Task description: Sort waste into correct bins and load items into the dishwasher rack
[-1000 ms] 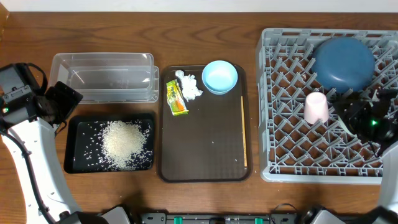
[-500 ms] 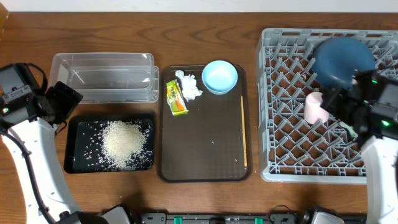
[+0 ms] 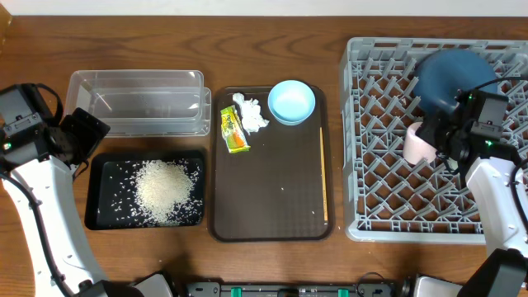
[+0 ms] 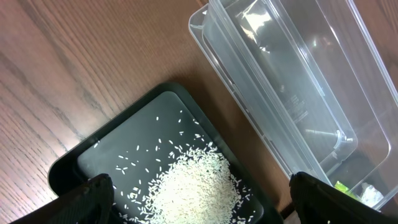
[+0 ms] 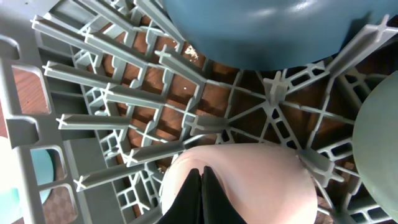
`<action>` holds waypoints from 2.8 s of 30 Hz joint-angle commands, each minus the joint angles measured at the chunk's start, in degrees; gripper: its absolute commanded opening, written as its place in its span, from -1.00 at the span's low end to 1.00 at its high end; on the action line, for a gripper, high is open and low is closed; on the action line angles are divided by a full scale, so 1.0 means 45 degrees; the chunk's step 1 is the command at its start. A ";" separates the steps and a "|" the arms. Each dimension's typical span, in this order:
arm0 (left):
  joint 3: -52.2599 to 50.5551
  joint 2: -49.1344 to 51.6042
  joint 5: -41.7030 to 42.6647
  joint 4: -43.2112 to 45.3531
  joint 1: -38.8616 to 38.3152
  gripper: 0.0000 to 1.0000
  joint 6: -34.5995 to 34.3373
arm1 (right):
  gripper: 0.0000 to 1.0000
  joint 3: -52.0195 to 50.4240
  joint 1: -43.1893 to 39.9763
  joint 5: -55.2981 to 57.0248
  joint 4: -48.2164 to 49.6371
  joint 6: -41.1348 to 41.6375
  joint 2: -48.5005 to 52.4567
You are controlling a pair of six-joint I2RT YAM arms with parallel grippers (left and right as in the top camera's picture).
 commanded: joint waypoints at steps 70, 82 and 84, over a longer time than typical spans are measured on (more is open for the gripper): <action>-0.0063 0.0063 -0.0063 -0.0005 0.0053 0.86 -0.0073 | 0.10 1.3610 1.0224 0.1443 -0.7053 -0.3997 1.0890; -0.0063 0.0063 -0.0063 -0.0010 0.0053 0.86 -0.0073 | -0.48 1.3614 1.0258 0.1443 -0.7363 -0.3997 1.1730; -0.0063 0.0063 -0.0063 -0.0005 0.0053 0.86 -0.0073 | -0.58 1.3634 1.0273 0.1438 -0.7368 -0.3997 1.1725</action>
